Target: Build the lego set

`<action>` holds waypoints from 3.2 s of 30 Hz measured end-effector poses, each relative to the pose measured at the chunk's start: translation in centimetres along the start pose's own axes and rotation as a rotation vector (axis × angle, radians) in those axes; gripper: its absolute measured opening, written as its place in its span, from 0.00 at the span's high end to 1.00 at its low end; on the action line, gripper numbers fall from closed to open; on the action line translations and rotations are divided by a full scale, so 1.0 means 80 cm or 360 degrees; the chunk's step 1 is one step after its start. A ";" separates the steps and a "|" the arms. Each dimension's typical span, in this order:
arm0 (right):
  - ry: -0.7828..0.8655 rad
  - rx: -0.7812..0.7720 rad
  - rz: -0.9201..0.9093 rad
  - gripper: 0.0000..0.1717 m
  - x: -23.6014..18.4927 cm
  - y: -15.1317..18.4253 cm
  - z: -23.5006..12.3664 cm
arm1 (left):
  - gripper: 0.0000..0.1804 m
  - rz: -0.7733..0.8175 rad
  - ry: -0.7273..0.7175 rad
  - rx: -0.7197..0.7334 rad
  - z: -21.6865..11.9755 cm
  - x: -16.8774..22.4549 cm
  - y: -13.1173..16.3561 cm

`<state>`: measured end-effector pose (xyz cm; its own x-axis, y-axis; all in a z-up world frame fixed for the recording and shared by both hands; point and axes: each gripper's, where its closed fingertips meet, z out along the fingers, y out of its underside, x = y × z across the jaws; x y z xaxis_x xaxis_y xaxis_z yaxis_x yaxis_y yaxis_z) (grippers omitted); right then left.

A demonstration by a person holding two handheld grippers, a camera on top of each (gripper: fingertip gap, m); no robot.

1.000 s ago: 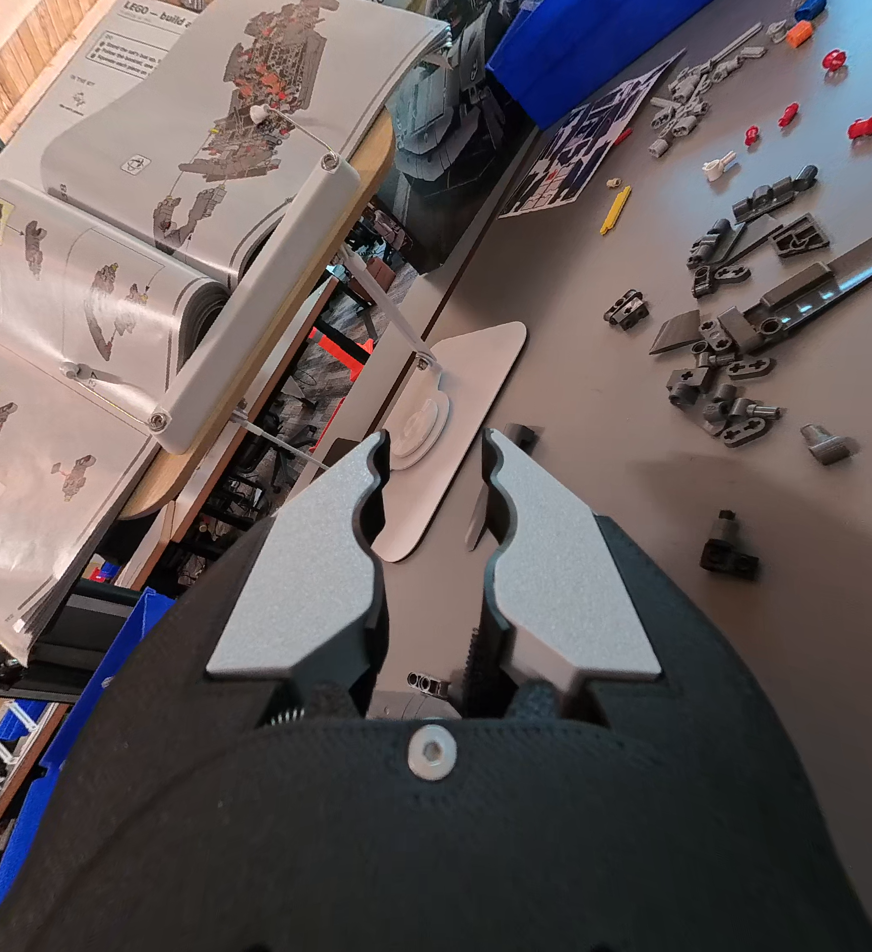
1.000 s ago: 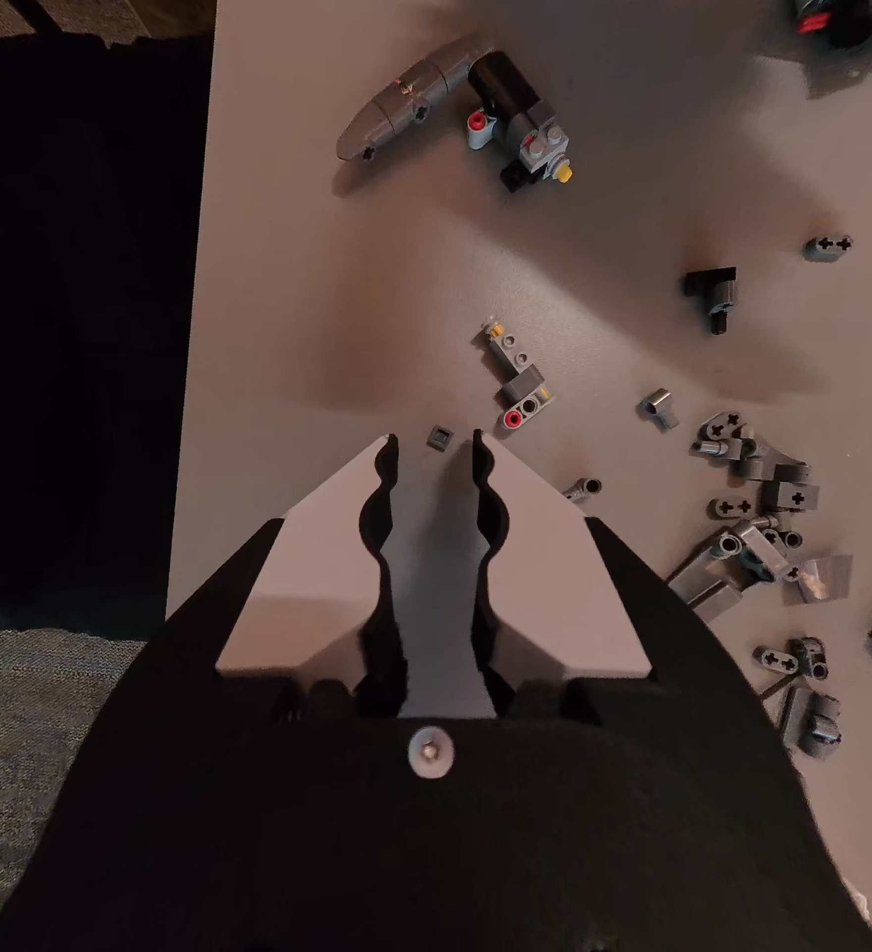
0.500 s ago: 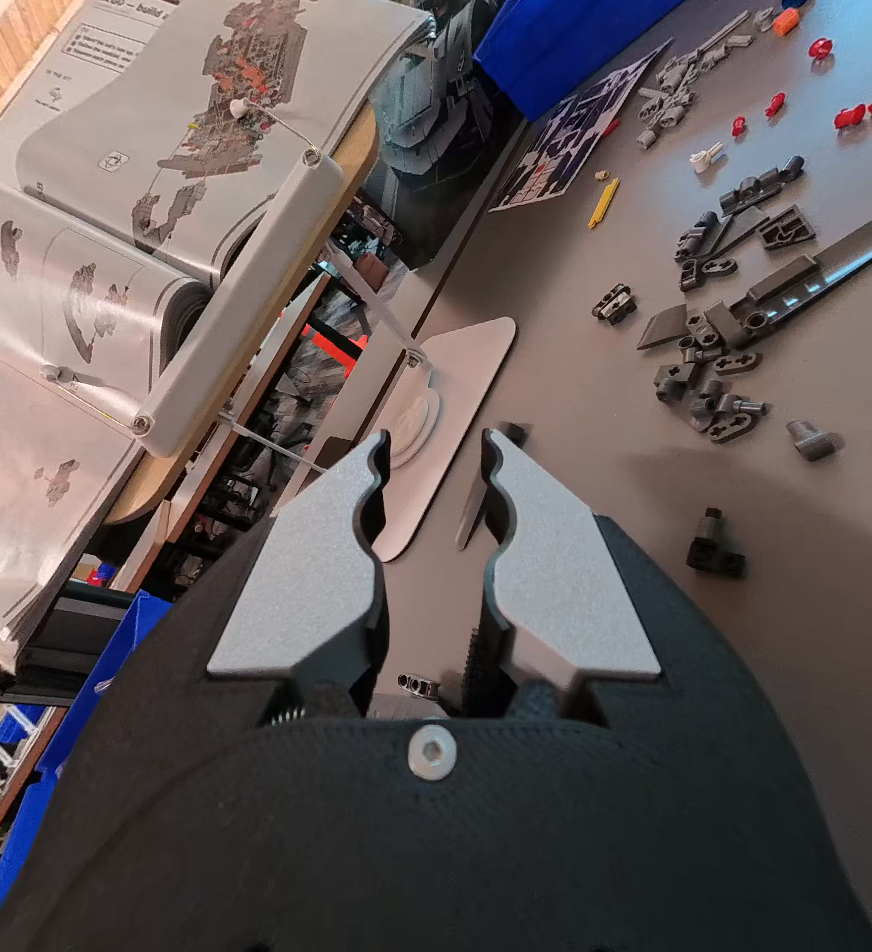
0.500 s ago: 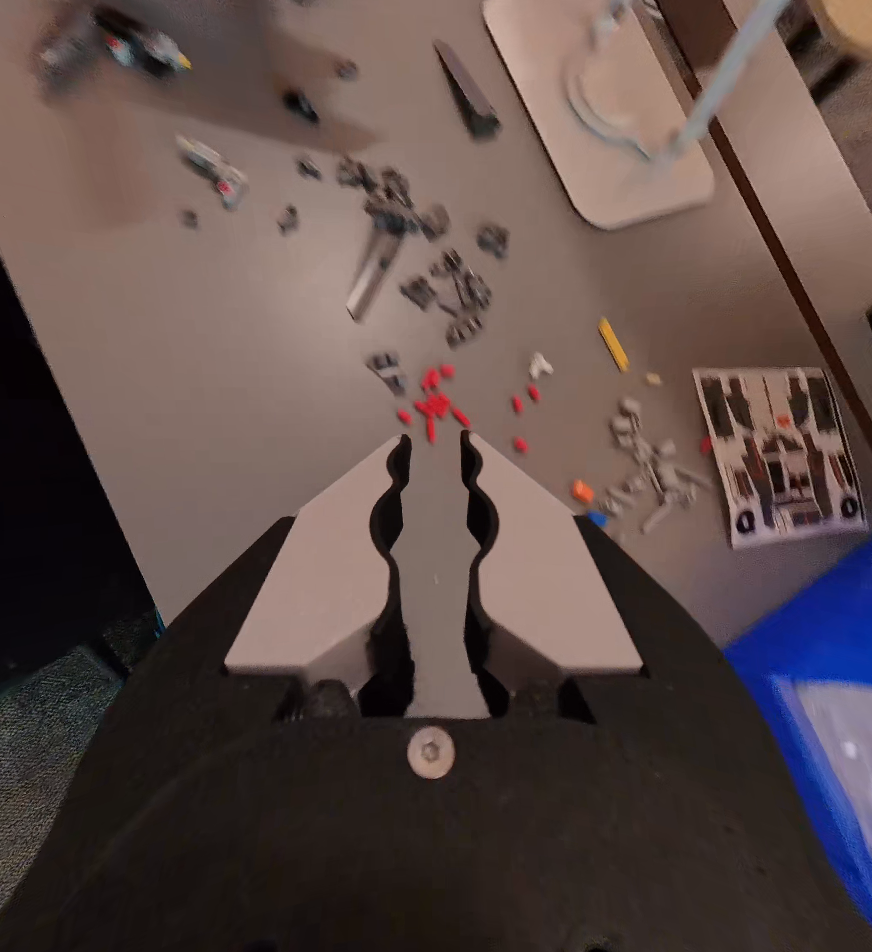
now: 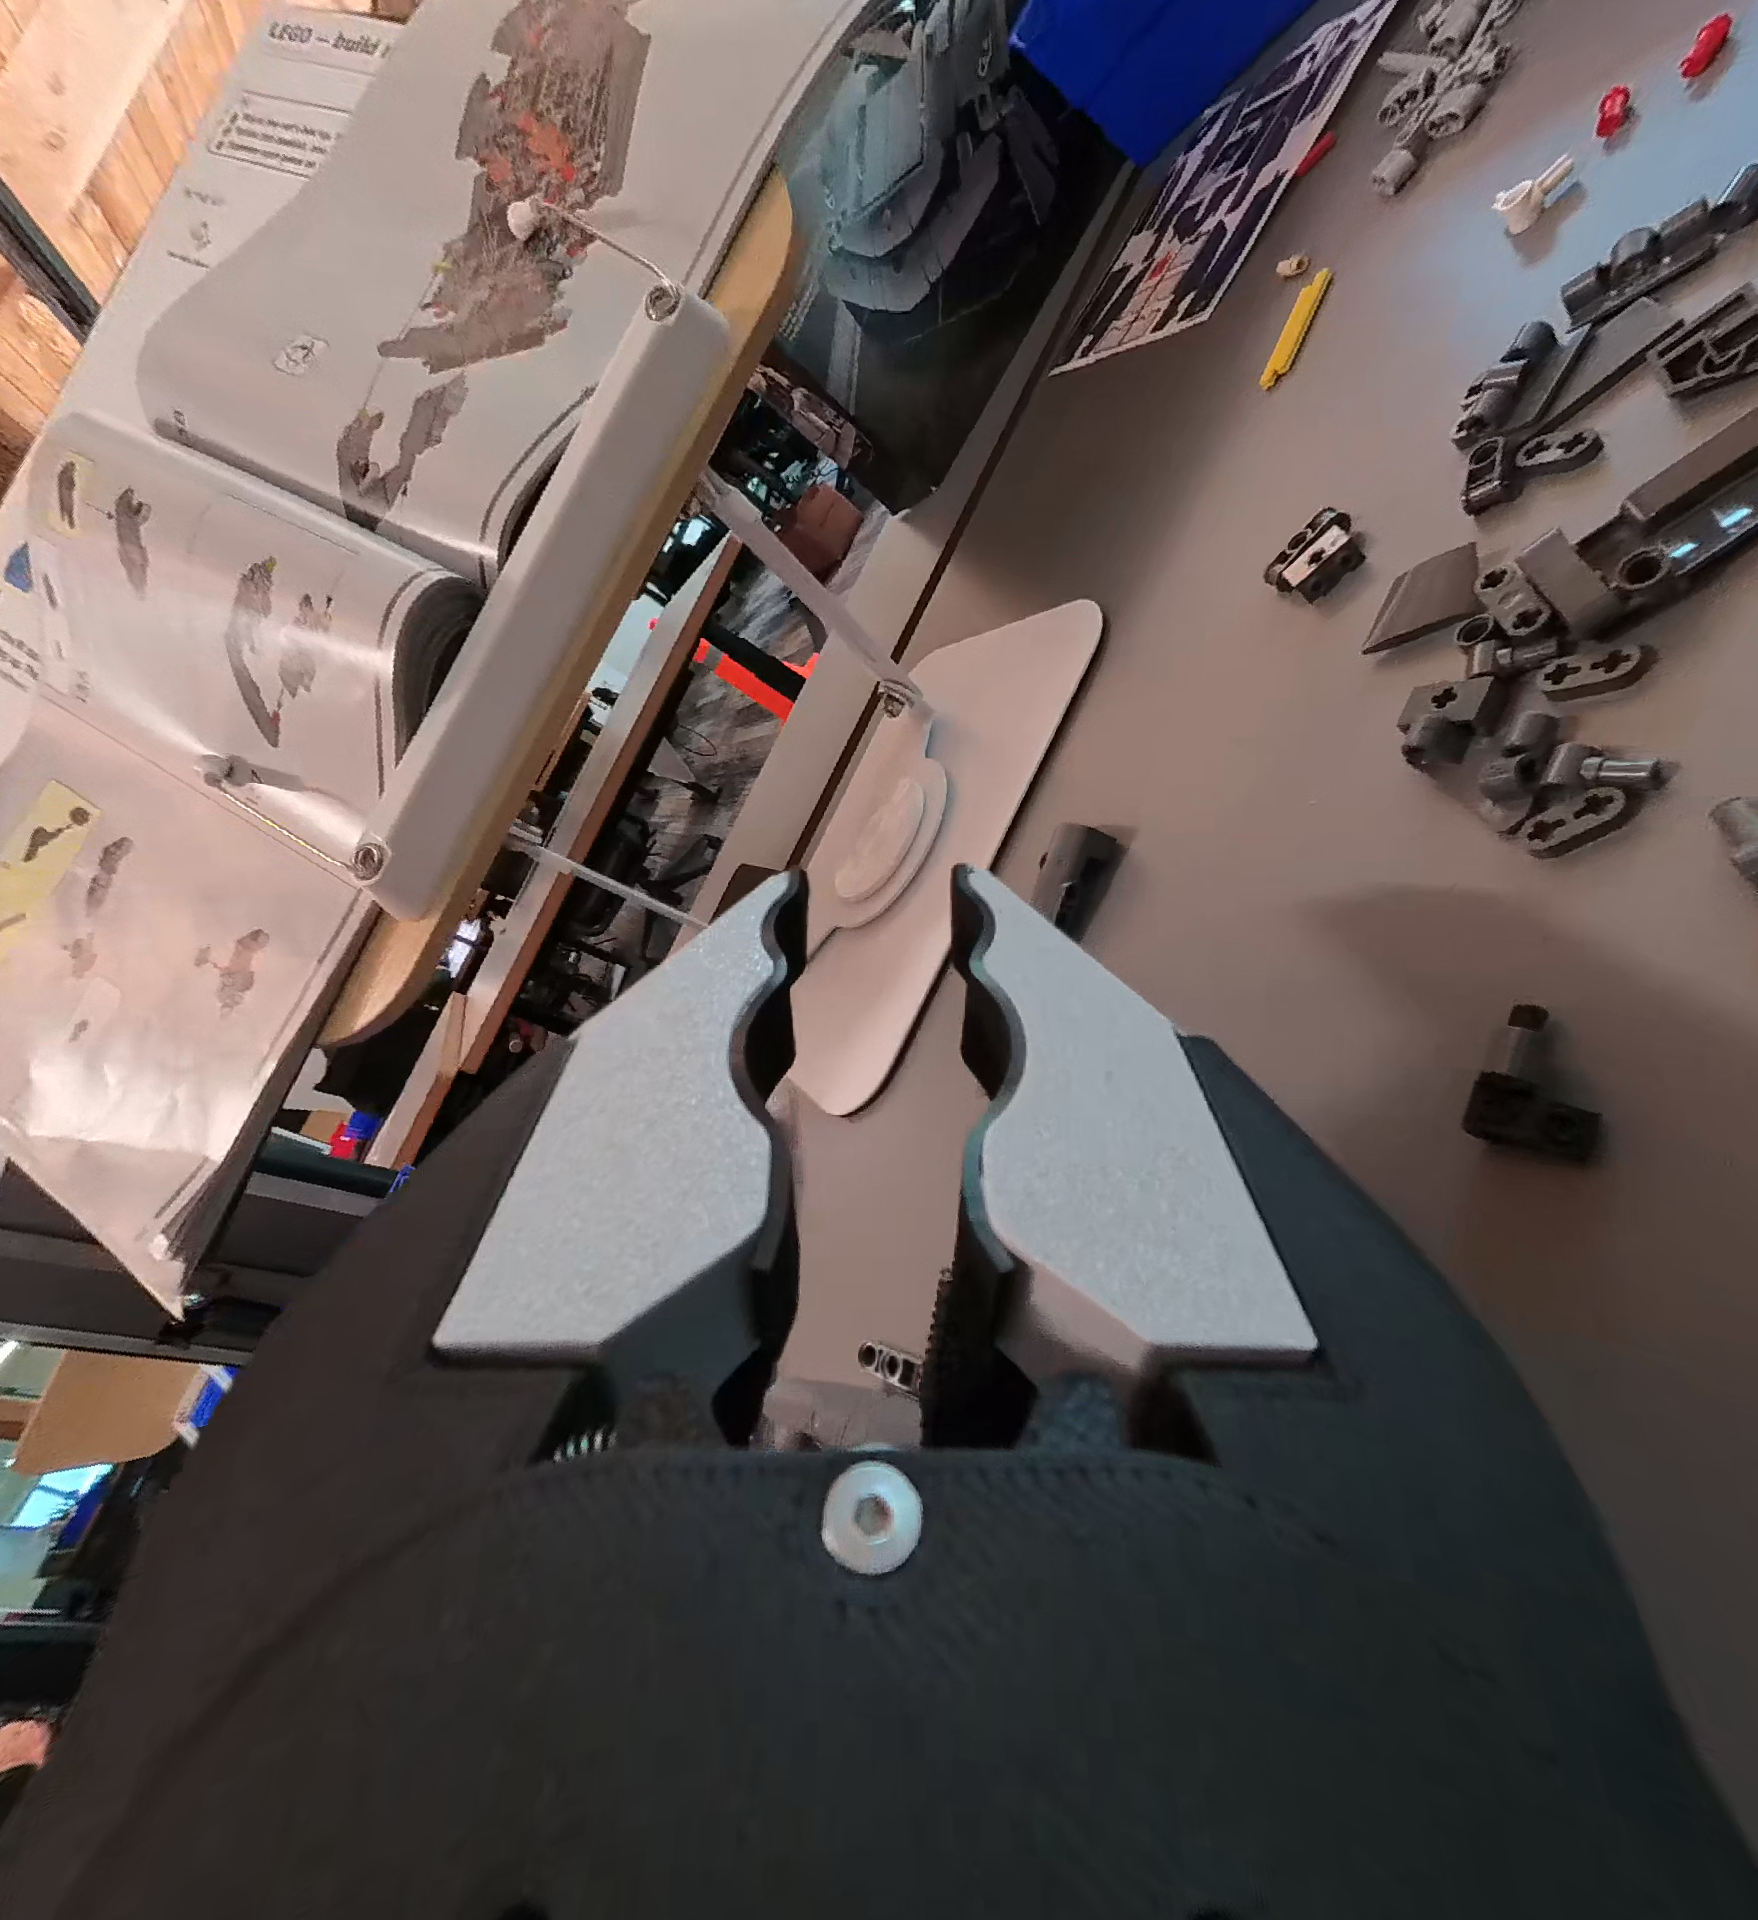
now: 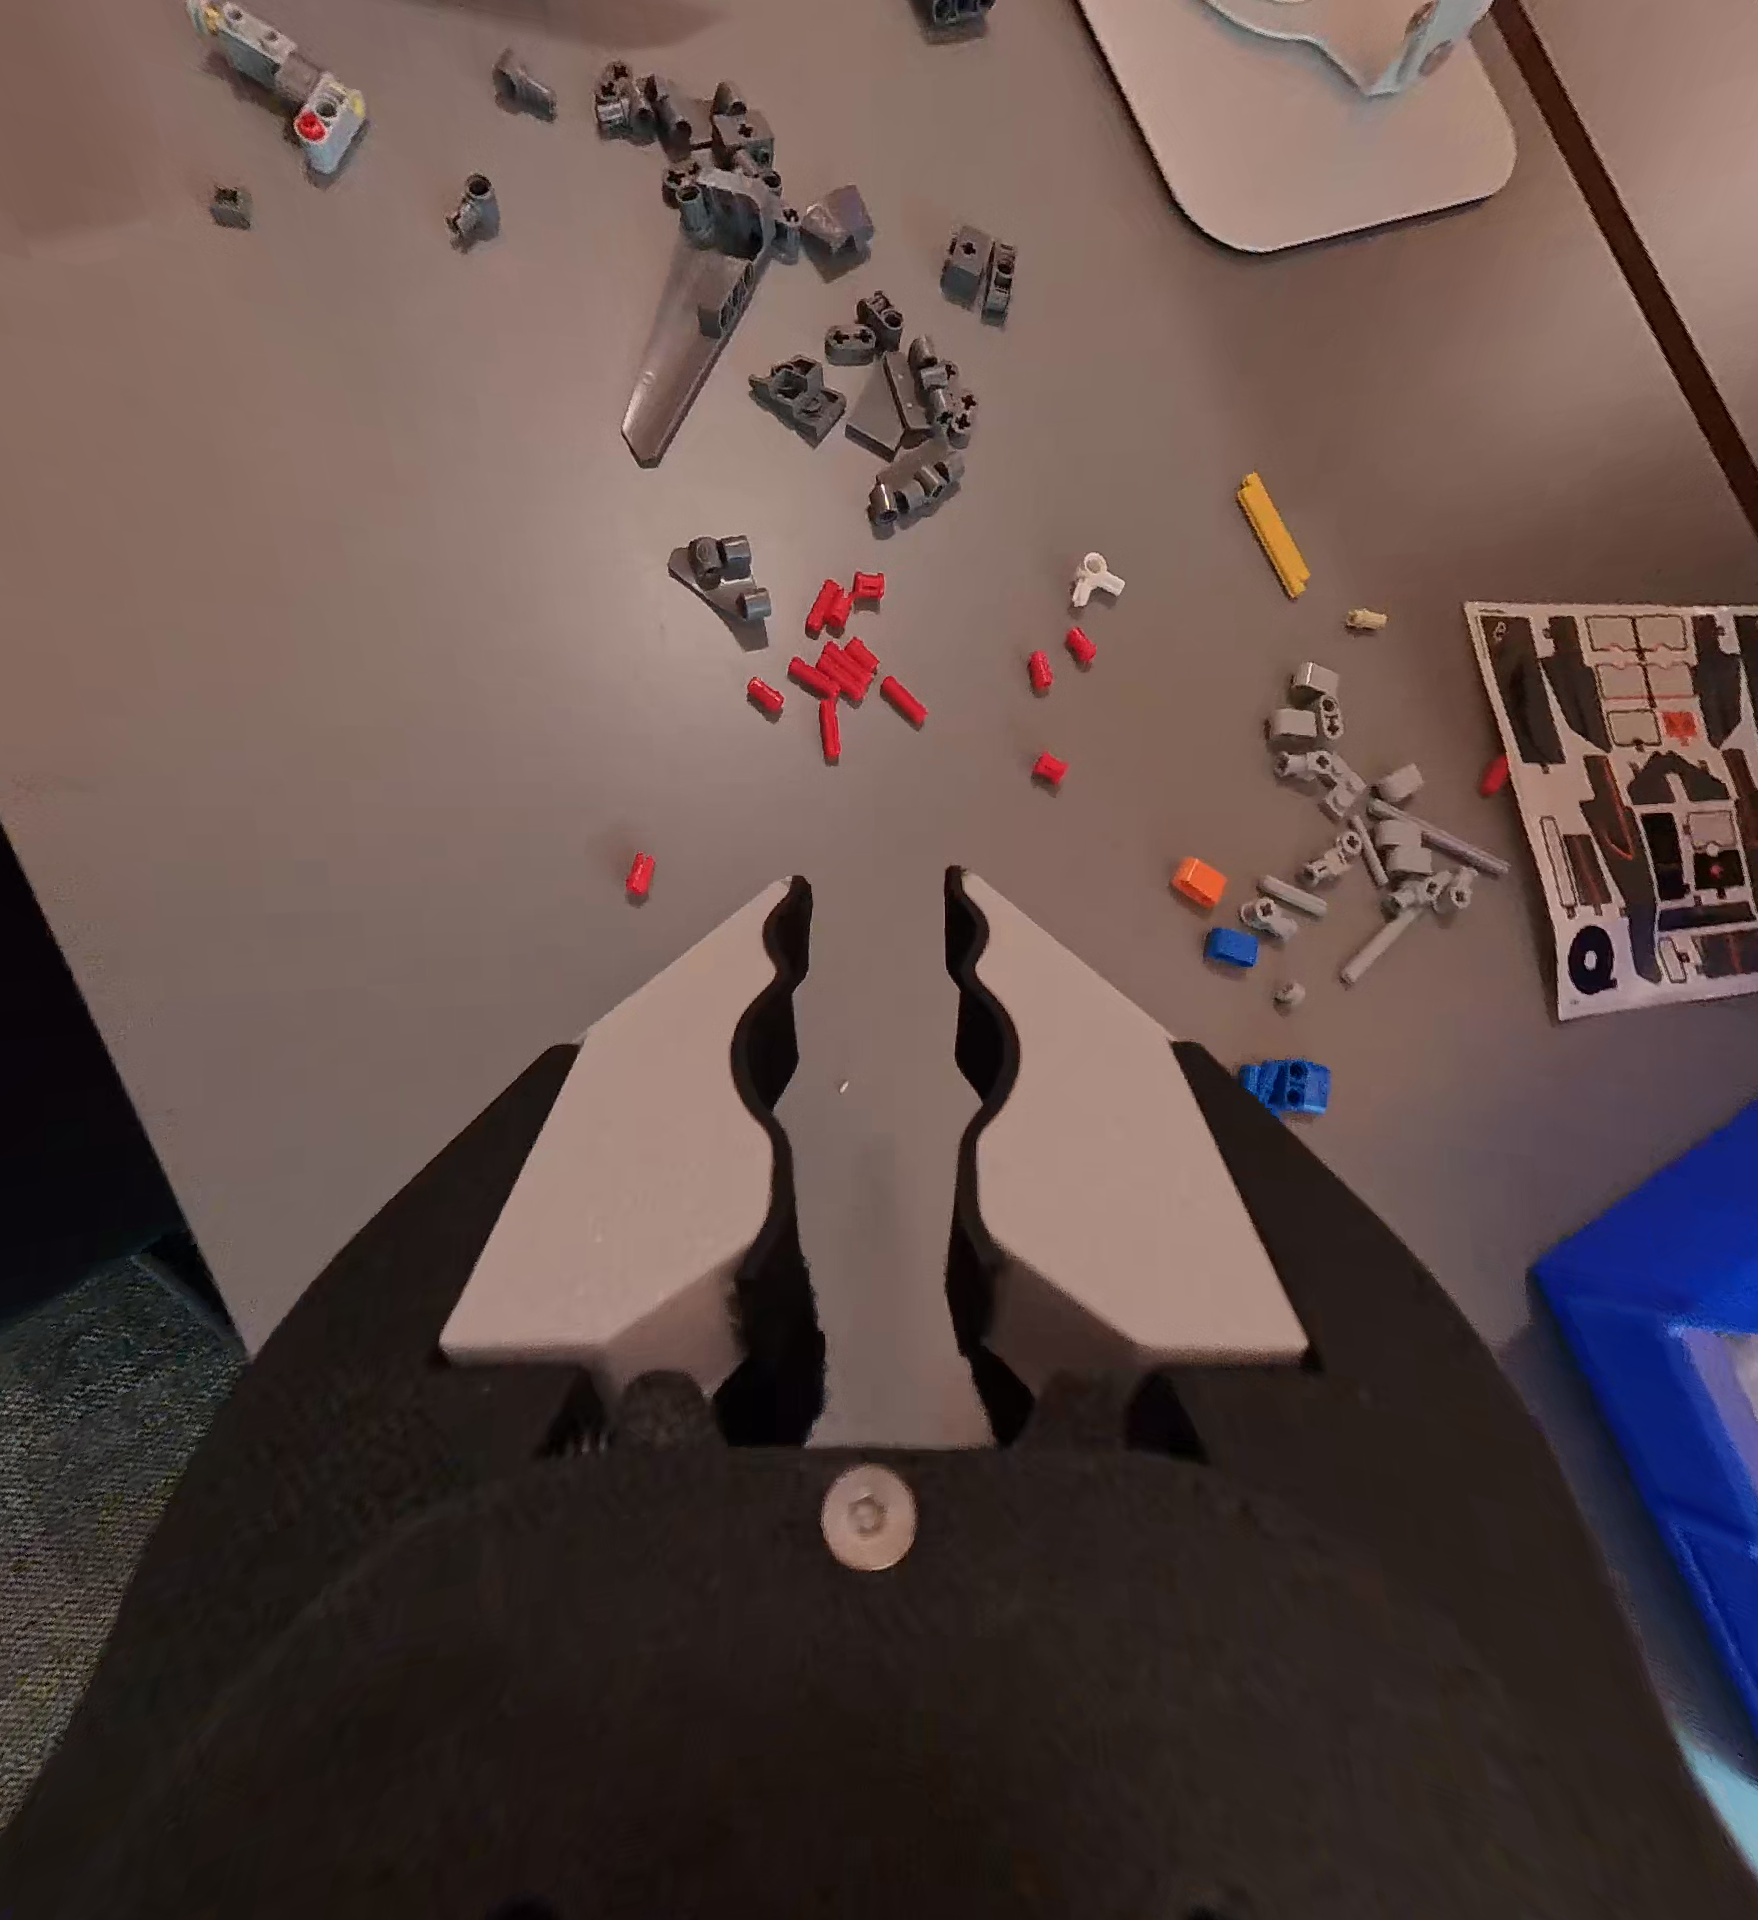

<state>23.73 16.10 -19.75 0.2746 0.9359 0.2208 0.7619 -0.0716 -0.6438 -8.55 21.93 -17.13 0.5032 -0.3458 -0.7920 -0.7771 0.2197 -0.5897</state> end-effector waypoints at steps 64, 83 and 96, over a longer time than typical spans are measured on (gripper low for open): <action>-0.0098 -0.0367 0.0589 0.97 0.202 0.039 0.144 | 0.84 -0.0096 0.0032 0.0036 -0.005 -0.009 0.001; -0.0120 -0.0102 0.0388 0.97 0.159 -0.036 0.093 | 0.84 -0.0092 0.0034 0.0026 0.000 -0.009 0.001; -0.0344 -0.0019 0.0035 0.97 0.009 -0.126 0.089 | 0.84 -0.0066 0.0071 0.0040 -0.001 -0.003 -0.006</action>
<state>12.09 19.94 -18.36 0.1597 0.9862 0.0437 0.7644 -0.0955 -0.6377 -8.38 21.82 -16.65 0.5169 -0.3954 -0.7592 -0.7461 0.2268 -0.6261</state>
